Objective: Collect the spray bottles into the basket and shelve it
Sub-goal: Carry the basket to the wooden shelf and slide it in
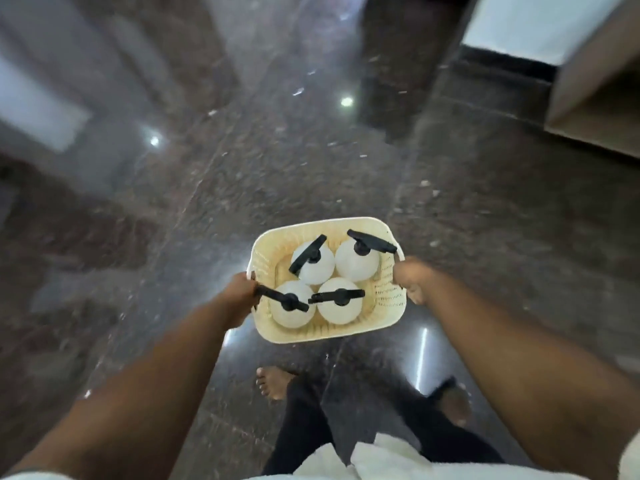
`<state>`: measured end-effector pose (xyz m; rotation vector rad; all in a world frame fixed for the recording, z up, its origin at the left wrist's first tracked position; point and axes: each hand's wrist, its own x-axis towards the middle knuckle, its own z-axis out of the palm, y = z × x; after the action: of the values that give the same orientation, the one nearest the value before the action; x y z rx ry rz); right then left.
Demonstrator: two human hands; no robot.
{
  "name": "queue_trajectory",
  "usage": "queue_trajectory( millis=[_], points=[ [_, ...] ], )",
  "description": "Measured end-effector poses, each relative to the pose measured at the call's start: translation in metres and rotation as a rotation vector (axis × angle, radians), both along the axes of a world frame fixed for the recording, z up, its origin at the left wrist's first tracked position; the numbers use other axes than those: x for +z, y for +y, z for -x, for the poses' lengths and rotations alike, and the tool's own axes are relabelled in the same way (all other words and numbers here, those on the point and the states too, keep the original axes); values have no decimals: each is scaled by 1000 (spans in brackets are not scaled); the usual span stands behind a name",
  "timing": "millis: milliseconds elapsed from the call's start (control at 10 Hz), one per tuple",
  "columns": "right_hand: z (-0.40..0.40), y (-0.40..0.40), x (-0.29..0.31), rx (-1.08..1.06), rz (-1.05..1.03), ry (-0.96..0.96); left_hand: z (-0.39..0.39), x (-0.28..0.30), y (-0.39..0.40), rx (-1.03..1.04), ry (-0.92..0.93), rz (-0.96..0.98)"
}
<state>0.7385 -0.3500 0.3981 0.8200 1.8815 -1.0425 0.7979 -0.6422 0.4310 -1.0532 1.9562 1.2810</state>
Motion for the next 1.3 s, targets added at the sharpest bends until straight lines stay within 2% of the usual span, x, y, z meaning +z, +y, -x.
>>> queue_trajectory(
  millis=[100,300,500,600,700,900,1200,1300],
  points=[
    [-13,123,11,-121,-27,-5,27,4,119,-174,23,38],
    [-48,381,28,-365,-91,19,64,0,373,-312,9,-115],
    [-73,582,46,-555,-106,48,113,11,598,-510,30,-202],
    [-70,642,31,-614,-156,46,150,0,661,-664,-12,-146],
    [-45,688,16,-784,-208,20,195,-14,721,-691,-17,-121],
    [53,765,-24,-819,-166,-108,296,-53,801,-779,20,-45],
    [216,844,-141,-685,-142,-84,407,-153,862,-673,75,78],
    [262,870,-194,-610,-107,-50,436,-199,879,-536,100,71]
  ],
)
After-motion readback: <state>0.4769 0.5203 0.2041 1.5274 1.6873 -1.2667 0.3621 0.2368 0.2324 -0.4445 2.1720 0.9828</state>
